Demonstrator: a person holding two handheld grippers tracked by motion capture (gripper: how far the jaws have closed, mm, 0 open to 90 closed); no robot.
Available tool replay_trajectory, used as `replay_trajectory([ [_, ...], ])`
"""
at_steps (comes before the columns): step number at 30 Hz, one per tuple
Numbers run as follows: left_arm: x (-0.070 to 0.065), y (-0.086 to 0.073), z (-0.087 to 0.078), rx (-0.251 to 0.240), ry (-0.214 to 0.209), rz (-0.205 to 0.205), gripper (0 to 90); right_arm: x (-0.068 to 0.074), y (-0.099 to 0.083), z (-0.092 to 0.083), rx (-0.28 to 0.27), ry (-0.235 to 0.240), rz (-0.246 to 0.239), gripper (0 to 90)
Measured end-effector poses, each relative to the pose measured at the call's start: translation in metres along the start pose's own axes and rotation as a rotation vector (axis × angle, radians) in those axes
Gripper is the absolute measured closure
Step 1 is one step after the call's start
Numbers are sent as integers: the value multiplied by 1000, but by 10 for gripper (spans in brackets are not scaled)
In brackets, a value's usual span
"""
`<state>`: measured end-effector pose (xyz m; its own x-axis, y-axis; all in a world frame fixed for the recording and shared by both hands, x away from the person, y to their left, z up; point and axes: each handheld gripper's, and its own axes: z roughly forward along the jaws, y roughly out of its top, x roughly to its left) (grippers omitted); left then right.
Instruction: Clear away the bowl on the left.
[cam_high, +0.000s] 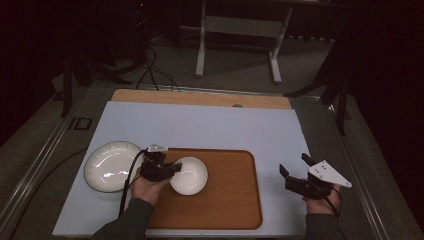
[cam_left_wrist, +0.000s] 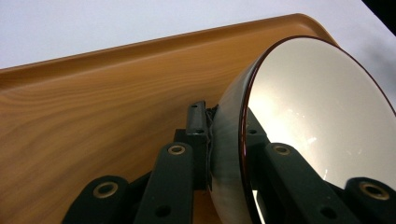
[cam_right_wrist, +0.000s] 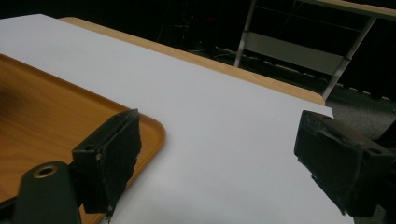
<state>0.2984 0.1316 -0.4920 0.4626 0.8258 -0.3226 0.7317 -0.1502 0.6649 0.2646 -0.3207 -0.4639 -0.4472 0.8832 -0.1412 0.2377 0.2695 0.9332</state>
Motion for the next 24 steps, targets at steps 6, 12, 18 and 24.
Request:
replay_trajectory([
  [6,-2,-1,3,8,-7,-1,806,0,0,0,0,1,-1,142],
  [12,-4,-3,6,17,-15,2,805,0,0,0,0,2,-1,142],
  [18,-6,-3,8,20,-18,-1,804,0,0,0,-1,2,0,142],
  [24,-8,-5,12,29,-27,-1,803,0,0,0,-2,2,0,142],
])
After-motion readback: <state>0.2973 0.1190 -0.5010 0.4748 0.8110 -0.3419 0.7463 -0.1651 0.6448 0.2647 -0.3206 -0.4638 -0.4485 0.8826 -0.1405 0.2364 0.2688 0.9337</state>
